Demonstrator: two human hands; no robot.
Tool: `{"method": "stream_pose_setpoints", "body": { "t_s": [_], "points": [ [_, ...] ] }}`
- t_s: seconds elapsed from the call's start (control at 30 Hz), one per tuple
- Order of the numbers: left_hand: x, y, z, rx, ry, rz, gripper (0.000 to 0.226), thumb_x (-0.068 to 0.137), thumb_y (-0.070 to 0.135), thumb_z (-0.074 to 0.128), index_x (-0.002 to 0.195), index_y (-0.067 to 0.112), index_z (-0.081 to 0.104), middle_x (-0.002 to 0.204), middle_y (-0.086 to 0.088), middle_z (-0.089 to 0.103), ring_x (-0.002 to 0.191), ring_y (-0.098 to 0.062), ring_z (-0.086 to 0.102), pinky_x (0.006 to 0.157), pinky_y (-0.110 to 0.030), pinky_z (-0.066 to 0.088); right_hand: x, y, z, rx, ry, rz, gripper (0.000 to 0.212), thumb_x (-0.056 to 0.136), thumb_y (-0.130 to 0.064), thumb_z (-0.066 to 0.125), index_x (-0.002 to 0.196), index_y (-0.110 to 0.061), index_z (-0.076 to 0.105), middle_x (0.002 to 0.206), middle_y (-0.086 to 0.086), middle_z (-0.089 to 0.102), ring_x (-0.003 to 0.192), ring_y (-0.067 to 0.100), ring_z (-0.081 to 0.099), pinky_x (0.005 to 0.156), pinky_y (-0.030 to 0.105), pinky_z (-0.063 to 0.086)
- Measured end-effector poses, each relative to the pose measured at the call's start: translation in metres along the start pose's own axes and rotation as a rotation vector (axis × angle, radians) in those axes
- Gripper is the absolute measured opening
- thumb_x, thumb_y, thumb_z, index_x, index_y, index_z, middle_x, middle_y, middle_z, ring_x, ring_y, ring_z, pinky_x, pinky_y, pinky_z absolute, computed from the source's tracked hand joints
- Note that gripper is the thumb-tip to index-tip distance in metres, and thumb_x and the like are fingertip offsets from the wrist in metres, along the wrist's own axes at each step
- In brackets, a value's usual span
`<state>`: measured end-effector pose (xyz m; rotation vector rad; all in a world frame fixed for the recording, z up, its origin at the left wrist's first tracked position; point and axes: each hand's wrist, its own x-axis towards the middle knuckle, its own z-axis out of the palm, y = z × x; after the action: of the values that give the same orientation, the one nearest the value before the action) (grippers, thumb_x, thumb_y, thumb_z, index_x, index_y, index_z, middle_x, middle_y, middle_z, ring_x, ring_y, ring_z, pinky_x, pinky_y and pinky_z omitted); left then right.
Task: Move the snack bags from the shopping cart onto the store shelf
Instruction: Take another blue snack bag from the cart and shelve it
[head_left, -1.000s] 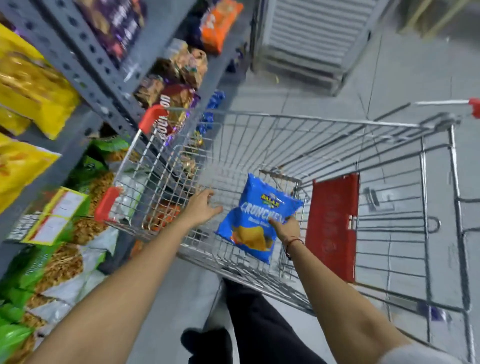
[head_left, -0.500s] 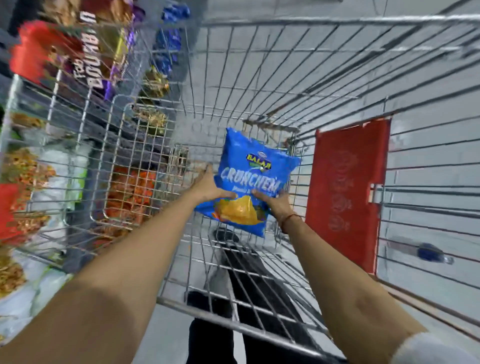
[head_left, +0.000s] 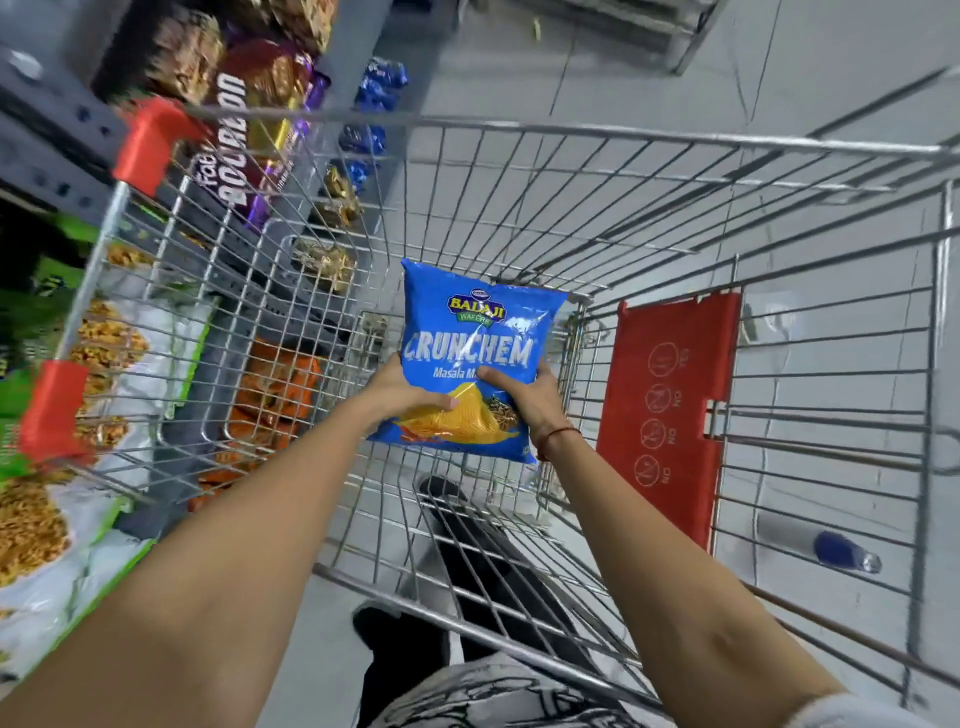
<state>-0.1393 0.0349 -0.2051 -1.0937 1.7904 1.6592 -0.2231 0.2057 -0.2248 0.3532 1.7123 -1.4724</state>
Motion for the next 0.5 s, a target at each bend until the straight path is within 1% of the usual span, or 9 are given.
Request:
{"method": "stream_pose_setpoints", "body": {
  "t_s": [0.07,0.1,0.2,0.27,0.3,0.37,0.4,0.43,0.5],
  "points": [
    [-0.017,0.008,-0.010,-0.031,0.032,0.028,0.073,0.055,0.010,0.087,0.120,0.015,0.052,0.123,-0.005,0.061,0.111,-0.022,0.057,0.097,-0.041,0.047,-0.008,-0.013,0.007,-0.012,-0.025,-0.042,0.054,0.068,-0.011,0.084,0.115,-0.006,0.058,0.106,0.008,0.072,0.089,0.021,0.072,0.066,0.024,0.059],
    [-0.027,0.012,-0.015,-0.045,0.047,0.043,0.073,0.056,0.008,0.086,0.120,0.014,0.052,0.125,-0.007,0.060,0.112,-0.023,0.057,0.100,-0.044,0.046,-0.014,-0.021,0.011,-0.019,-0.041,-0.063,0.055,0.067,-0.012,0.084,0.115,-0.007,0.057,0.106,0.008,0.072,0.091,0.023,0.072,0.068,0.026,0.060],
    [-0.058,0.026,-0.033,-0.063,0.094,0.110,0.069,0.058,0.010,0.085,0.118,0.016,0.051,0.125,-0.005,0.060,0.111,-0.022,0.057,0.099,-0.043,0.046,-0.033,-0.047,0.025,-0.034,-0.089,-0.133,0.055,0.066,-0.014,0.085,0.113,-0.012,0.056,0.110,0.010,0.072,0.095,0.025,0.071,0.078,0.037,0.060],
    [-0.079,0.034,-0.044,-0.068,0.136,0.157,0.062,0.059,0.013,0.085,0.110,0.023,0.053,0.117,0.001,0.061,0.104,-0.017,0.058,0.092,-0.035,0.048,-0.047,-0.064,0.034,-0.024,-0.119,-0.176,0.058,0.066,-0.013,0.085,0.116,-0.009,0.056,0.113,0.012,0.071,0.096,0.026,0.071,0.081,0.040,0.060],
    [-0.090,0.039,-0.050,-0.068,0.164,0.187,0.057,0.059,0.014,0.086,0.104,0.029,0.053,0.110,0.007,0.062,0.098,-0.012,0.059,0.085,-0.028,0.049,-0.054,-0.072,0.039,-0.018,-0.130,-0.199,0.059,0.066,-0.012,0.085,0.118,-0.007,0.055,0.113,0.013,0.071,0.096,0.026,0.071,0.080,0.040,0.060],
    [-0.114,0.051,-0.063,-0.071,0.204,0.254,0.053,0.059,0.013,0.085,0.092,0.038,0.052,0.097,0.019,0.060,0.087,-0.002,0.059,0.069,-0.013,0.047,-0.070,-0.090,0.050,-0.011,-0.161,-0.253,0.057,0.067,-0.010,0.084,0.117,-0.007,0.056,0.111,0.012,0.071,0.091,0.022,0.073,0.074,0.034,0.061],
    [-0.125,0.057,-0.069,-0.071,0.212,0.289,0.052,0.059,0.012,0.085,0.090,0.039,0.052,0.094,0.020,0.060,0.086,0.001,0.061,0.064,-0.009,0.046,-0.079,-0.100,0.056,-0.008,-0.181,-0.284,0.057,0.068,-0.009,0.083,0.118,-0.006,0.056,0.110,0.012,0.072,0.089,0.021,0.073,0.072,0.032,0.061],
    [-0.138,0.063,-0.077,-0.069,0.224,0.321,0.052,0.060,0.011,0.084,0.090,0.039,0.053,0.094,0.020,0.060,0.084,0.006,0.062,0.060,-0.007,0.047,-0.088,-0.110,0.063,-0.008,-0.197,-0.312,0.059,0.068,-0.009,0.083,0.120,-0.006,0.055,0.111,0.013,0.071,0.091,0.022,0.073,0.074,0.034,0.061],
    [-0.165,0.075,-0.091,-0.077,0.264,0.380,0.051,0.060,0.011,0.084,0.086,0.041,0.052,0.091,0.022,0.058,0.072,0.020,0.058,0.053,-0.002,0.045,-0.108,-0.130,0.077,-0.008,-0.223,-0.362,0.063,0.068,-0.011,0.083,0.123,-0.005,0.053,0.115,0.014,0.070,0.097,0.027,0.071,0.082,0.041,0.060]
  ]
}}
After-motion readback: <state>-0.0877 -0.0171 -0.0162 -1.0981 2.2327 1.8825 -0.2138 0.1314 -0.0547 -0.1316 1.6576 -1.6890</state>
